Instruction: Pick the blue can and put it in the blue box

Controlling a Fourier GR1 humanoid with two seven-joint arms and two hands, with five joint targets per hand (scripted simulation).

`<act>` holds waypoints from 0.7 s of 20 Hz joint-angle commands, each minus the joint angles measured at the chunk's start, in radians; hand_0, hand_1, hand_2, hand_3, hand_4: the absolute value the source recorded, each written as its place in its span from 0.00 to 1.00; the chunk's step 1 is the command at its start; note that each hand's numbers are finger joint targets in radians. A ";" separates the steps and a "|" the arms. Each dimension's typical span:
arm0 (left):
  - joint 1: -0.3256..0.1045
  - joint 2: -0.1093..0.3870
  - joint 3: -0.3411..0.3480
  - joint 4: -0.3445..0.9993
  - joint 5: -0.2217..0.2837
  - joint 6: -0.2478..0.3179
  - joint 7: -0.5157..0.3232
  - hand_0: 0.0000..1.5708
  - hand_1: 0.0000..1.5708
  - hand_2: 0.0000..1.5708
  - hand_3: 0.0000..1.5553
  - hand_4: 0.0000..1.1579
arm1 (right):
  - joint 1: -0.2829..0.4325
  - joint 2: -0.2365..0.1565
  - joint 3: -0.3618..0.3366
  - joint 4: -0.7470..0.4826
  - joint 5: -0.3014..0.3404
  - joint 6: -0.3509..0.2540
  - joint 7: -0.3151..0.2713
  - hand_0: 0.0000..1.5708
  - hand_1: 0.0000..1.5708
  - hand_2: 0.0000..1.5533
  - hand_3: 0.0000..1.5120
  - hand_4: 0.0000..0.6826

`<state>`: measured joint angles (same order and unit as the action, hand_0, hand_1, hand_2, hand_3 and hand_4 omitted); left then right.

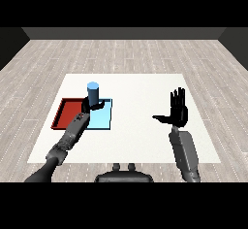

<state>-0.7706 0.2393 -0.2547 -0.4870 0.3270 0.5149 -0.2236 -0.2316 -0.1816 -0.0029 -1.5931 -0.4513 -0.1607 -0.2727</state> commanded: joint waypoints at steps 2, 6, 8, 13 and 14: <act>-0.041 -0.042 0.005 0.228 -0.036 0.017 0.042 1.00 1.00 0.98 0.91 0.86 | -0.067 -0.018 -0.054 0.106 -0.037 0.052 -0.018 0.00 0.00 0.00 0.00 0.00; -0.062 -0.043 0.009 0.362 -0.062 0.036 0.068 0.96 0.96 0.89 0.76 0.78 | -0.061 -0.005 -0.040 0.123 0.004 0.009 -0.017 0.00 0.00 0.00 0.00 0.00; -0.043 -0.059 0.012 0.412 -0.058 0.024 0.112 0.79 0.79 0.73 0.71 0.80 | -0.061 0.002 -0.029 0.111 -0.008 0.023 -0.008 0.00 0.00 0.00 0.00 0.00; 0.000 -0.064 0.023 0.451 -0.064 -0.048 0.073 0.58 0.58 0.57 0.52 0.77 | -0.010 -0.007 -0.044 0.066 -0.023 0.037 0.005 0.00 0.00 0.00 0.00 0.00; -0.024 -0.058 0.039 0.463 -0.048 -0.056 0.122 0.74 0.74 0.69 0.35 0.67 | -0.059 -0.016 -0.057 0.175 -0.021 0.087 -0.048 0.00 0.00 0.00 0.00 0.00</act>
<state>-0.8163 0.1830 -0.2449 -0.0795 0.2605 0.4829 -0.1253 -0.2769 -0.1800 -0.0387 -1.4682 -0.4616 -0.1138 -0.3020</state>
